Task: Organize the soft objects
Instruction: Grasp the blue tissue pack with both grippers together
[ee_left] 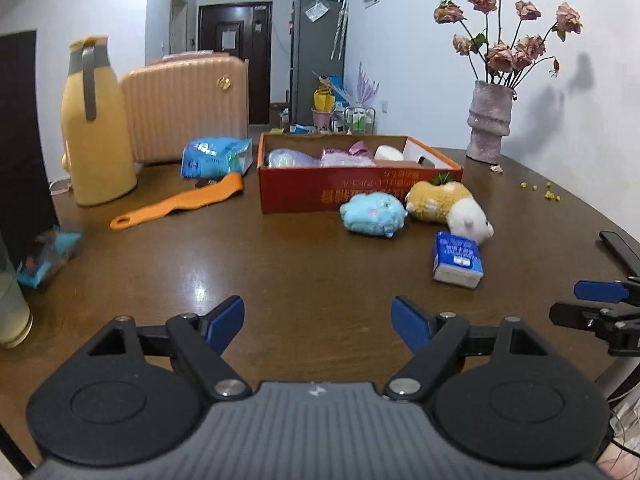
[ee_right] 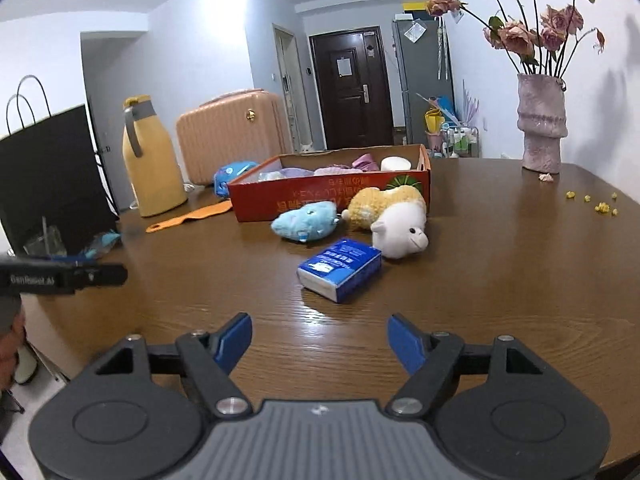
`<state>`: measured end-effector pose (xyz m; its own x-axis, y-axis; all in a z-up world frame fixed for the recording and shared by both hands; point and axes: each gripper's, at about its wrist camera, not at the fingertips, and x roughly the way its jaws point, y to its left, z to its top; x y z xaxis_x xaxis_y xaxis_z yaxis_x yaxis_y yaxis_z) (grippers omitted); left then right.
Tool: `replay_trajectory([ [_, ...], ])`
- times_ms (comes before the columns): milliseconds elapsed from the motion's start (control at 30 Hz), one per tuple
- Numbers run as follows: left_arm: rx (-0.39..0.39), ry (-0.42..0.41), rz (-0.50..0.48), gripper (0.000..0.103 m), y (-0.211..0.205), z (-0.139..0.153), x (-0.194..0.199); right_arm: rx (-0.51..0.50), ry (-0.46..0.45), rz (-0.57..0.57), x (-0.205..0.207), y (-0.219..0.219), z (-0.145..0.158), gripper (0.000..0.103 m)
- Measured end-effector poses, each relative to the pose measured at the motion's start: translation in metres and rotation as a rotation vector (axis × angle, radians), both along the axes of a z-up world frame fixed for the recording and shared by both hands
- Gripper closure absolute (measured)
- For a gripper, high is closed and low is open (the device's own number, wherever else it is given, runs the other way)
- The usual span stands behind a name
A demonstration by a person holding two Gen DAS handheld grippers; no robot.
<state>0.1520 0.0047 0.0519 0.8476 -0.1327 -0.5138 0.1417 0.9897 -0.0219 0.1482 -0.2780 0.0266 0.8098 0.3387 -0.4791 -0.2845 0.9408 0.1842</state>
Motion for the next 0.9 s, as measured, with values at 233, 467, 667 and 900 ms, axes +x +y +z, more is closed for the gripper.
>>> replay_trajectory([
  [233, -0.002, 0.036, -0.057, 0.021, -0.022, -0.010, 0.019, 0.041, 0.037, 0.005, 0.021, 0.005, -0.016, 0.031],
  [467, -0.020, 0.082, -0.011, 0.023, -0.021, -0.020, 0.053, 0.064, 0.075, -0.013, 0.083, 0.022, -0.029, 0.034],
  [667, -0.031, 0.107, 0.043, 0.032, -0.013, -0.027, 0.088, 0.179, 0.035, 0.309, 0.107, 0.049, -0.022, 0.038],
  [900, -0.229, 0.219, -0.055, 0.047, -0.018, -0.042, 0.142, 0.151, 0.104, 0.033, 0.145, 0.017, -0.021, 0.045],
])
